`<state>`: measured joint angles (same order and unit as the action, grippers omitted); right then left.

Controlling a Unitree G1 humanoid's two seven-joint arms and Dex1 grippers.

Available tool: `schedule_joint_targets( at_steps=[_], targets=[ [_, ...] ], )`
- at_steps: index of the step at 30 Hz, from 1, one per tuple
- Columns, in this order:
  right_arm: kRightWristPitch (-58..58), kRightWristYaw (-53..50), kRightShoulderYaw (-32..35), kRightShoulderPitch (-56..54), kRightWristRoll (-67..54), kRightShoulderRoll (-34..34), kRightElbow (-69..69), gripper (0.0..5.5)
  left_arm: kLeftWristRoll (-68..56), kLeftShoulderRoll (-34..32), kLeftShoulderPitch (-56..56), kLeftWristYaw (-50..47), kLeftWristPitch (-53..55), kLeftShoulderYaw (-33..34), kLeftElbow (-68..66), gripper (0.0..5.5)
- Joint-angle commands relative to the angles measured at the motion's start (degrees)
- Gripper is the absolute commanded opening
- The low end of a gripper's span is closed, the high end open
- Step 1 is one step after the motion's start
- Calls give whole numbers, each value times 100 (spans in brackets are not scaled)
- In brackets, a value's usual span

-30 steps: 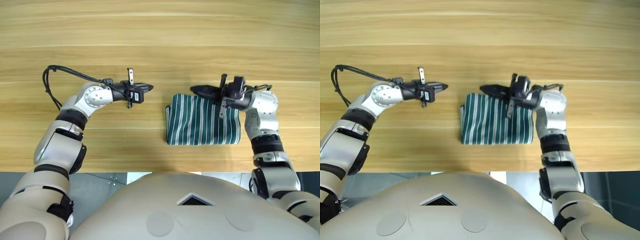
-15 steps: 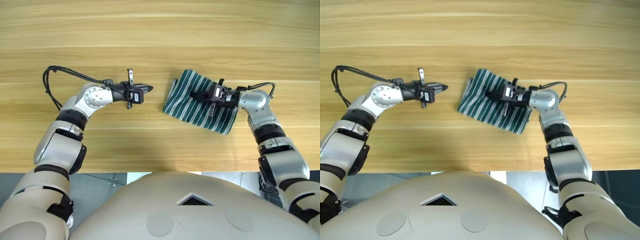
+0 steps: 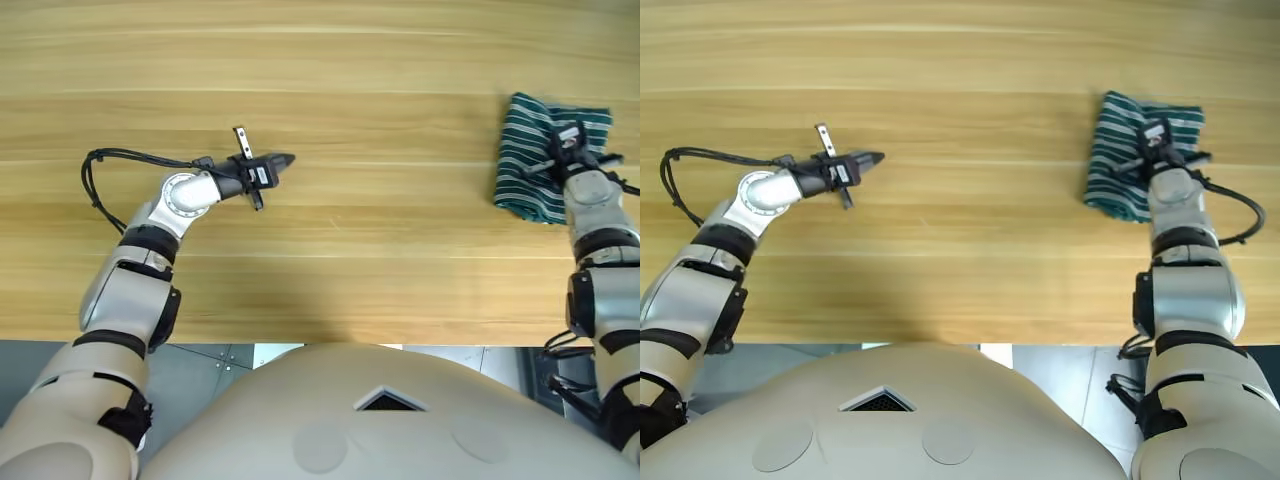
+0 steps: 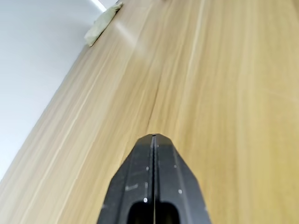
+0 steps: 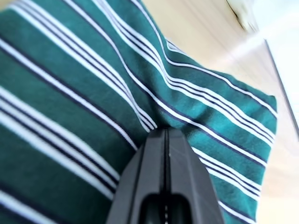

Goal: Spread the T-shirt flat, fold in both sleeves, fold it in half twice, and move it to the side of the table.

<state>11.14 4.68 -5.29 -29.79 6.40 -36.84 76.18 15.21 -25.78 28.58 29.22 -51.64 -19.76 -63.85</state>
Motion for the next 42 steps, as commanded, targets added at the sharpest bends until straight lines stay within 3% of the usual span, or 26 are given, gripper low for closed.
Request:
schedule_joint_targets(
  at_steps=[1,9,16,18,20,23,25,27,29,36,42],
  targets=[
    [-372,-15,226,292,93,80,262,3,-326,204,147,4,338,377,-332,0],
    [547,-80,562,-184,122,110,78,3,-666,442,278,137,555,906,-542,0],
    [2462,108,729,-711,-3,216,-678,3,-1770,772,700,648,1169,1971,-670,0],
    [2976,739,775,-801,-341,609,-1137,3,-2353,929,972,868,1623,2521,-738,0],
    [3023,2020,843,-880,-1062,1230,-1459,3,-3006,1096,1284,1094,2228,3140,-838,0],
    [1436,4875,1686,-1197,-2913,2452,-1242,3,-3730,1310,1663,919,3282,3945,-1123,0],
    [-142,5814,2533,-1522,-3851,2897,-643,3,-3995,1427,1722,538,3717,4311,-1267,0],
    [-1139,5362,3541,-1767,-4757,3103,-159,3,-4147,1510,1624,189,3889,4585,-1345,0],
    [-1292,4609,3966,-1803,-5008,3183,45,3,-4101,1521,1533,-139,3975,4689,-1382,0],
    [-1159,4226,4200,-1751,-4690,3173,69,3,-4691,1312,1615,-764,4584,5728,-1394,0],
    [-1071,3846,4314,-1770,-4459,3153,76,3,-4882,1273,1566,-884,4657,6204,-1365,0]
  ],
)
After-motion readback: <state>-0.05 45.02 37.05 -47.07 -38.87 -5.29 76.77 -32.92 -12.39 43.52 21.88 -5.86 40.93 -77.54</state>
